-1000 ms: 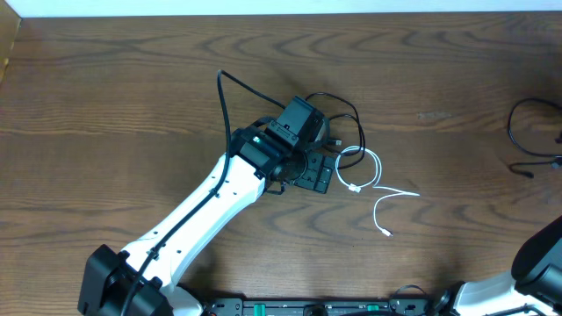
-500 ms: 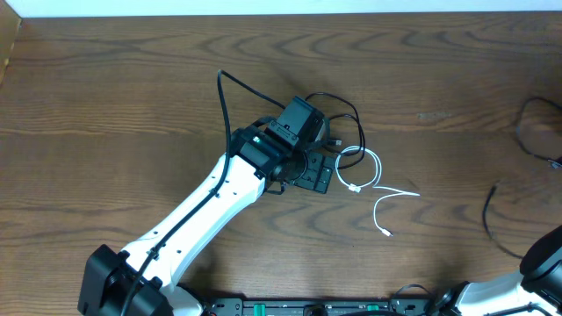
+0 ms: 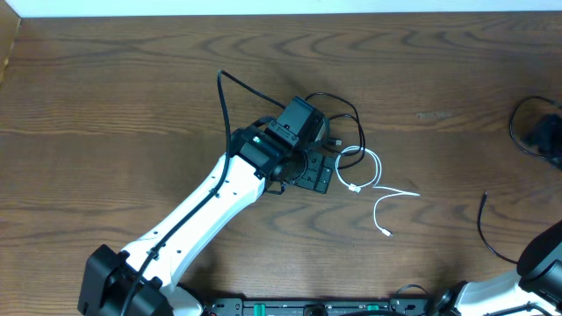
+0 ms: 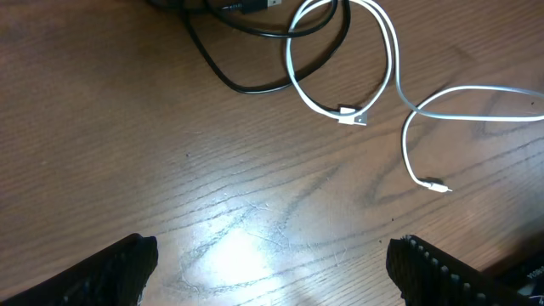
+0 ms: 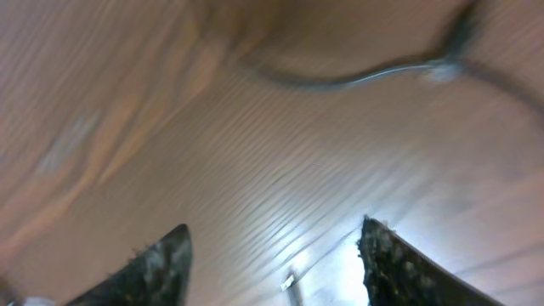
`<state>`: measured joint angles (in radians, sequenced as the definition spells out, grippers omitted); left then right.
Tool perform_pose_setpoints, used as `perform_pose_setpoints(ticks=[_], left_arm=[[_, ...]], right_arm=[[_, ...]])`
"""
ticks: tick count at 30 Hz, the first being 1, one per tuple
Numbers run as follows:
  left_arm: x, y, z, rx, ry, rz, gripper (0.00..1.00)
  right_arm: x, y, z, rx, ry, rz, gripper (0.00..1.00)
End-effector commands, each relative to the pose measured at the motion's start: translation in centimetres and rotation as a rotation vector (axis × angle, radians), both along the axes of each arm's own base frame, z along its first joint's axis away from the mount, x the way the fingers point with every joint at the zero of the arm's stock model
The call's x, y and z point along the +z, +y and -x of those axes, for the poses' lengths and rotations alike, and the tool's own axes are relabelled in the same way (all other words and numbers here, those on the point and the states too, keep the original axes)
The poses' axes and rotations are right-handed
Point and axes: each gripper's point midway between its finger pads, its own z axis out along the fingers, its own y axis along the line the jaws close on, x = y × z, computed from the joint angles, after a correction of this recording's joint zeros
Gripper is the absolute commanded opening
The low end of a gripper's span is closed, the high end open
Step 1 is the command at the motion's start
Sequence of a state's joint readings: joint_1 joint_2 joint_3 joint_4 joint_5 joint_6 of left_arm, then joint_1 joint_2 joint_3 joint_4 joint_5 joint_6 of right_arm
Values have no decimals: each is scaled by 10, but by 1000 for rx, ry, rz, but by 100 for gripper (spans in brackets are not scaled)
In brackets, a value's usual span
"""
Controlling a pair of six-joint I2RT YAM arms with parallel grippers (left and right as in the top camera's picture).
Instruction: Untangle cables
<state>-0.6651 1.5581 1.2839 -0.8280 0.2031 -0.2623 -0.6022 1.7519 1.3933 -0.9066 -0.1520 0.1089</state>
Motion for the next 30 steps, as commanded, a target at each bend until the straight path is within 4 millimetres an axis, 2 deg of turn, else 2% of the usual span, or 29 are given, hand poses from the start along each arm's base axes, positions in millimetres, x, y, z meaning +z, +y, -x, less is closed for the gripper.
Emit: perform_pose_setpoints(ticks=[1,5,10,12,15,16,22,26,30], left_arm=[[-4,2,0,8,4,-17,91],[-5,6,-3,20,-11,-38,91],[-6,19,-12,149,-21,-74,91],[-7,25,-15,194,-13,-76,91],[-9,38,-17,231,13,-95,92],[-11,48,-16,255,35,-113,98],[-15,82,-22,346,81,-143,99],[-15,90,-25,372,90,-147,100],[-16,91,-23,372,95,-150,100]], right_arm=[[9,52,-20,154,-84,-166,62],[10,98,-21,312,-70,-241,59],[0,143,-5,607,59,-165,58],[-1,169,-4,723,79,-156,60],[-1,199,1,877,99,-148,63],[-2,213,7,941,123,-140,63],[-5,243,36,1108,263,-109,64],[-4,267,52,1256,301,-106,66],[-11,270,55,1355,354,3,64]])
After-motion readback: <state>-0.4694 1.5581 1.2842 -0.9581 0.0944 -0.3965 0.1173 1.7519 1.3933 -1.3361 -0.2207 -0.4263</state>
